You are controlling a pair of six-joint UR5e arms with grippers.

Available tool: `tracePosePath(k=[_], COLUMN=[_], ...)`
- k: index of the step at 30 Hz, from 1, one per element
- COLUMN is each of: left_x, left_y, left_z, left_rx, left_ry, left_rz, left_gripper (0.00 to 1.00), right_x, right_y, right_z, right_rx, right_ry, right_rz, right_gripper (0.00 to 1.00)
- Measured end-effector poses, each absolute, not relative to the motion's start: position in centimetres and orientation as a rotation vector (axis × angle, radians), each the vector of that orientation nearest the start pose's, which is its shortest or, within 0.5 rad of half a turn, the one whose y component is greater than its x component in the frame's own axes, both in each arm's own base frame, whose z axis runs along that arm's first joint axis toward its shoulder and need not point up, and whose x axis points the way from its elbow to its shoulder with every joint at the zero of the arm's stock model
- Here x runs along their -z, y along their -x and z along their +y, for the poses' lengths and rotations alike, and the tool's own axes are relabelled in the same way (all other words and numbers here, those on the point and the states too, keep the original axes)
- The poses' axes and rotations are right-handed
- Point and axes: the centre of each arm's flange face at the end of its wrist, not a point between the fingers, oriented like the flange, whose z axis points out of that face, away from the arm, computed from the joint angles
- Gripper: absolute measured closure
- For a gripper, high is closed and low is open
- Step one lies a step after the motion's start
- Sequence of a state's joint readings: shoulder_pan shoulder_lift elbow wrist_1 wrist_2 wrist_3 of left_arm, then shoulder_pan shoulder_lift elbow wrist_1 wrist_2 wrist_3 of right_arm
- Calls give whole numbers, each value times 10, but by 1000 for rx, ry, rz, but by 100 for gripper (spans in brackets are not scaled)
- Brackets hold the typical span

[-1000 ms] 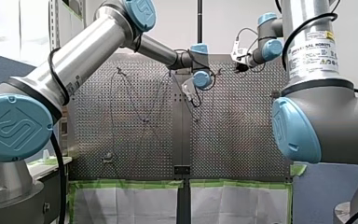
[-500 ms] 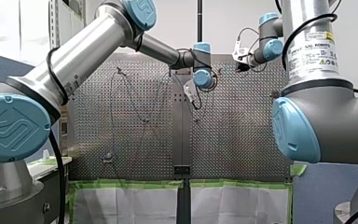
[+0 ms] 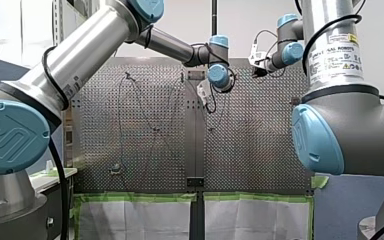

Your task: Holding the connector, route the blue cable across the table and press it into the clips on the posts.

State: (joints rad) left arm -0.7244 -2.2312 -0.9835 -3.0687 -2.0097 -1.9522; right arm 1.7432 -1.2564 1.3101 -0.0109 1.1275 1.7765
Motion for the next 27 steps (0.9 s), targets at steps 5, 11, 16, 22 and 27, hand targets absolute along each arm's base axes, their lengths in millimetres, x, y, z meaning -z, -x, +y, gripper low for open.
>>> tracePosePath(k=[5, 11, 16, 22, 27], left_x=[-379, -392, -402, -415, -426], left_y=[-473, -453, -439, -425, -412], left_z=[-560, -553, -542, -525, -512], left_rx=[550, 555, 517, 469, 450], left_ry=[26, 1, 9, 38, 63], left_rz=[1619, 1617, 1607, 1584, 1560], left_gripper=[2, 2, 2, 2, 2], right_x=[-442, -442, -442, -442, -441], right_y=[-278, -280, -281, -283, -284], right_z=[-569, -569, -568, -567, -567], right_rx=[-1765, -1767, -1768, -1769, -1768], right_ry=[-1635, -1638, -1640, -1643, -1644], right_rz=[-1093, -1091, -1089, -1086, -1087], right_gripper=[100, 100, 100, 100, 100])
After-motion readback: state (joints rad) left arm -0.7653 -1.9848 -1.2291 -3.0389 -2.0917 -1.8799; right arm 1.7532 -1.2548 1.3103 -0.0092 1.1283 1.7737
